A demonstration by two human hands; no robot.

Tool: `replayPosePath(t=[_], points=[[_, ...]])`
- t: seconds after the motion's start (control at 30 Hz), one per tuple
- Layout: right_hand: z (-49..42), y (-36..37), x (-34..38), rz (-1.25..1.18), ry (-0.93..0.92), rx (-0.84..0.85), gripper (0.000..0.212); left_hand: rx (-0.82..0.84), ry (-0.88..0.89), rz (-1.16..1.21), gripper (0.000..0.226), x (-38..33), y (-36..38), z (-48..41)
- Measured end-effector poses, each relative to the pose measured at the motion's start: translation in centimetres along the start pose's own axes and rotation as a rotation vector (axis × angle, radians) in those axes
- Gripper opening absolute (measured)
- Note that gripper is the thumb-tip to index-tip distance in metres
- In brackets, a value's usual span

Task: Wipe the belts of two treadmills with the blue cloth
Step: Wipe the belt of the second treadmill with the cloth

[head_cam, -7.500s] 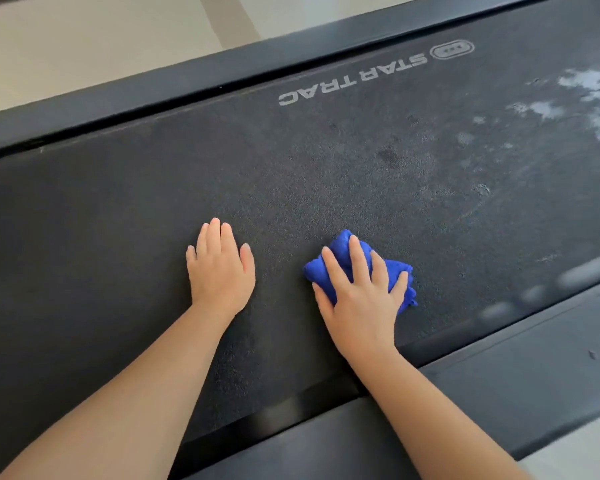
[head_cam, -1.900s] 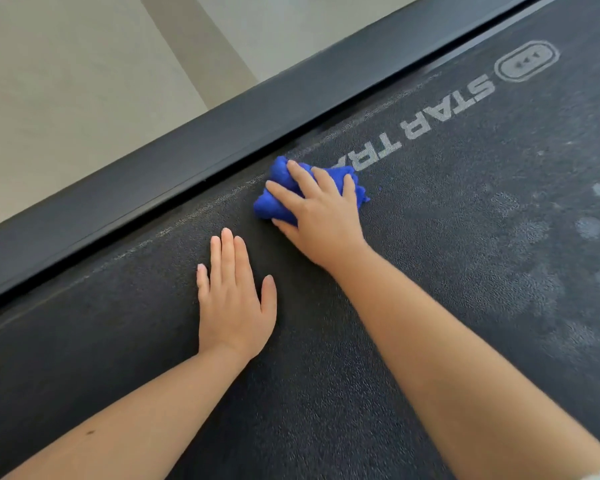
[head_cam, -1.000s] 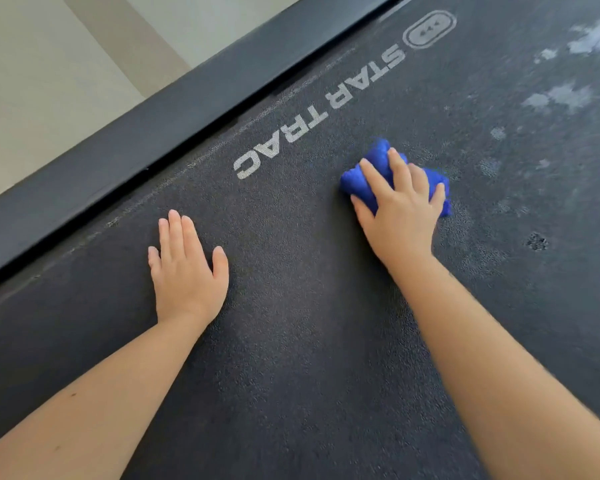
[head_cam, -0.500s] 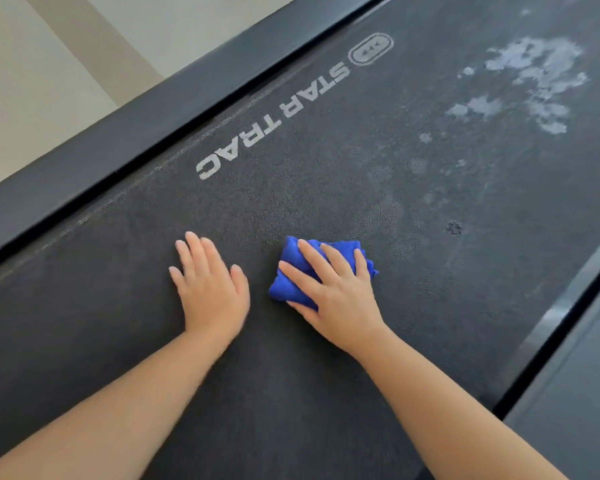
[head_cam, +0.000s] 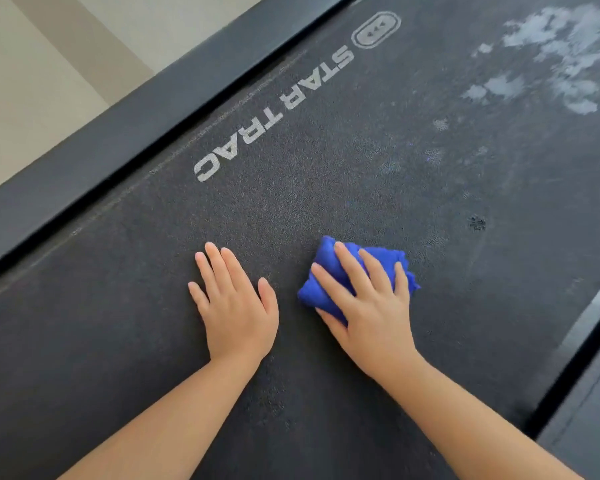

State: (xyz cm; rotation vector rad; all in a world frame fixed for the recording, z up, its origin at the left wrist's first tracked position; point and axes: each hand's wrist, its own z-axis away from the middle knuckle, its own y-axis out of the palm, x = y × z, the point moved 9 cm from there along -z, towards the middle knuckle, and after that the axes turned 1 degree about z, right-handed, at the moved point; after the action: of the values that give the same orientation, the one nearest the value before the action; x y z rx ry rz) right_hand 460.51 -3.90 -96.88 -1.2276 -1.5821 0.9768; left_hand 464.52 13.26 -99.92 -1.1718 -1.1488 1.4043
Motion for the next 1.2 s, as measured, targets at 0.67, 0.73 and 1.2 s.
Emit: replayPosePath(t=[0.67,0.73,1.2], points=[[2.8,-2.9,-8.1,0.051,-0.067,0.035,0.044,-0.043,0.035,0.029,0.065,0.0,-0.2,0.3],[2.6,-2.9,-8.5,0.031,-0.13,0.066,0.045,-0.055,0.032,0.04,0.058,0.1,-0.3,0.4],[0.0,-2.9,-17.1,0.103,0.218,0.1,0.054,-0.024,-0.018,-0.033,0.055,-0.4,-0.6,0.8]])
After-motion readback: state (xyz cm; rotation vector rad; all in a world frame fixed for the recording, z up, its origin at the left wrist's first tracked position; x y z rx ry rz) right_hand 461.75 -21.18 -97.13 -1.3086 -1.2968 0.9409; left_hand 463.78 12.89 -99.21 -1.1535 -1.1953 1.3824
